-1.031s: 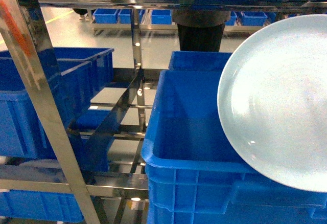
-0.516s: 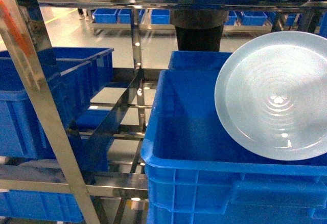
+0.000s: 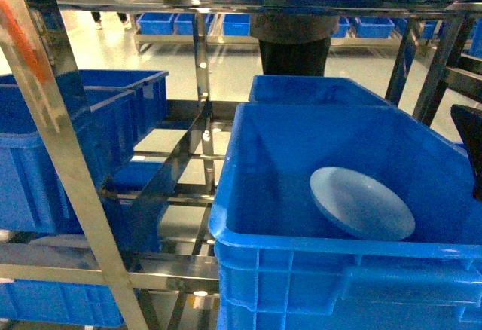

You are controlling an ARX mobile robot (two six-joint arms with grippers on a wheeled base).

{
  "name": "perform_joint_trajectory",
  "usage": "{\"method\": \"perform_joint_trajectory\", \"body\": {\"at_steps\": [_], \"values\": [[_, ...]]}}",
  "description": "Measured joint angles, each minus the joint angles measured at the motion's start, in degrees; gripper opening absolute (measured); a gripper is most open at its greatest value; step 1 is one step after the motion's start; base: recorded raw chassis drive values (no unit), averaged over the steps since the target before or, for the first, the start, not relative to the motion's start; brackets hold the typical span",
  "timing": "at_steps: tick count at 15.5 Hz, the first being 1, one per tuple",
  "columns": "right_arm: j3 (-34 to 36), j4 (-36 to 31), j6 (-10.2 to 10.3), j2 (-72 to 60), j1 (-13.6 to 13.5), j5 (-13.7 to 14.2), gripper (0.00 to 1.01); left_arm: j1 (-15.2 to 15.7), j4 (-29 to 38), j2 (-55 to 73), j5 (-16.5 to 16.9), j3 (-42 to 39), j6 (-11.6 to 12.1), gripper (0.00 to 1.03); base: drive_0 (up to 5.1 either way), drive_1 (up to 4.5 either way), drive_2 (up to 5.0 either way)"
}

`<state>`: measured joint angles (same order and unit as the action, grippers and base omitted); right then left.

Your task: Place blue tray on left shelf second layer neatly

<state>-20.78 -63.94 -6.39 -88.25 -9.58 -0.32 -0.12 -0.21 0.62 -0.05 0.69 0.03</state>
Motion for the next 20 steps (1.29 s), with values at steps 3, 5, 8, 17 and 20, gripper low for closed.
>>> {"method": "perform_joint_trajectory", "body": {"at_steps": [3, 5, 8, 17, 20], "values": [[5.31, 5.46, 0.52, 12.48, -1.68, 0.57, 0.98, 0.00, 0.00, 0.00, 0.00, 0.00, 0.00, 0.98, 0.0, 0.00, 0.0], [8.70, 11.80, 0.83, 23.06, -0.74, 0.33, 0.98, 0.00, 0.00, 0.00, 0.00, 0.00, -0.02, 0.98, 0.0, 0.00, 0.0], [13.66, 24.74, 0.87, 40.19, 4.15, -2.69, 0.98, 0.00, 0.00, 0.00, 0.00, 0.00, -0.02, 0.98, 0.0, 0.00, 0.0], [18.05, 65.42, 0.74, 83.21, 6.62, -4.92, 0.98, 0.00, 0.00, 0.00, -0.02, 0.00, 0.00, 0.98, 0.0, 0.00, 0.0], [19.39, 67.82, 0.46, 86.90, 10.43, -7.13, 0.98, 0.00, 0.04, 0.00, -0.02, 0.00, 0.00, 0.98, 0.0, 0.00, 0.0]]}}
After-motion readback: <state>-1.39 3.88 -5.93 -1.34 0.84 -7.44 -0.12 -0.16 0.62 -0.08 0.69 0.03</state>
